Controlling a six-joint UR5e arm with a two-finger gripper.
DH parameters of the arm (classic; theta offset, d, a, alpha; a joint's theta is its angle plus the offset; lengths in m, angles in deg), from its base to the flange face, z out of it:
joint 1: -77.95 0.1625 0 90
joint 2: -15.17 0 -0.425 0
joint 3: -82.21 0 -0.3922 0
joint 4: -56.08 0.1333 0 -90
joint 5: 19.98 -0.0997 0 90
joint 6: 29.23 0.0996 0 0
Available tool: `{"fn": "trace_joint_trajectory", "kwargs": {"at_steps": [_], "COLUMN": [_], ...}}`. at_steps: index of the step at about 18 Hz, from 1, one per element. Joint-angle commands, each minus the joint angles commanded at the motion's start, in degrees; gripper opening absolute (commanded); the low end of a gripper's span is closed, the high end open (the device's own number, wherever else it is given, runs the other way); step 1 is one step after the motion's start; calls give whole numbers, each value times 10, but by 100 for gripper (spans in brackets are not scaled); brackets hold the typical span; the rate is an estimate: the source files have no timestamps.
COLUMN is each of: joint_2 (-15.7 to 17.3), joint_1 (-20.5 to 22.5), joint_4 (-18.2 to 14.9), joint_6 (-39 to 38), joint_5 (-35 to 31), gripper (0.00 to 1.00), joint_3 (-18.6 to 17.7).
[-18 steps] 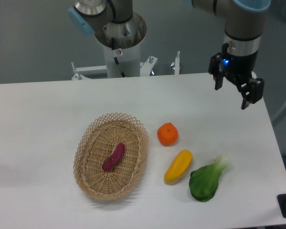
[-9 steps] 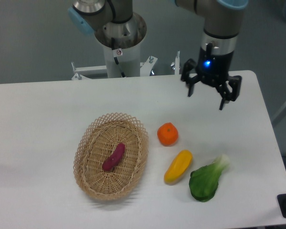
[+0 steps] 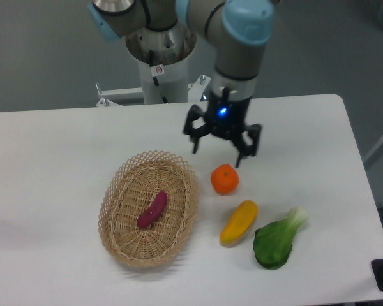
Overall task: Pick up the sweet potato from the basket
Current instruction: 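Move the open gripper over the wicker basket toward the purple sweet potato, then lower the gripper into the basket and close it on the sweet potato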
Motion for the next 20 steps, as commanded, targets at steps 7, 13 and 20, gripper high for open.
{"fn": "trace_joint_trajectory", "kwargs": {"at_steps": [7,13,20], "joint_2": [-73,-121,-149], "joint_1": [-61,-113,-130], "joint_4": [49,112,183], "joint_6": [0,-39,-42], "joint_5": [-5,-52,-94], "gripper": [100,100,100], "joint_3": [4,0,-39]}}
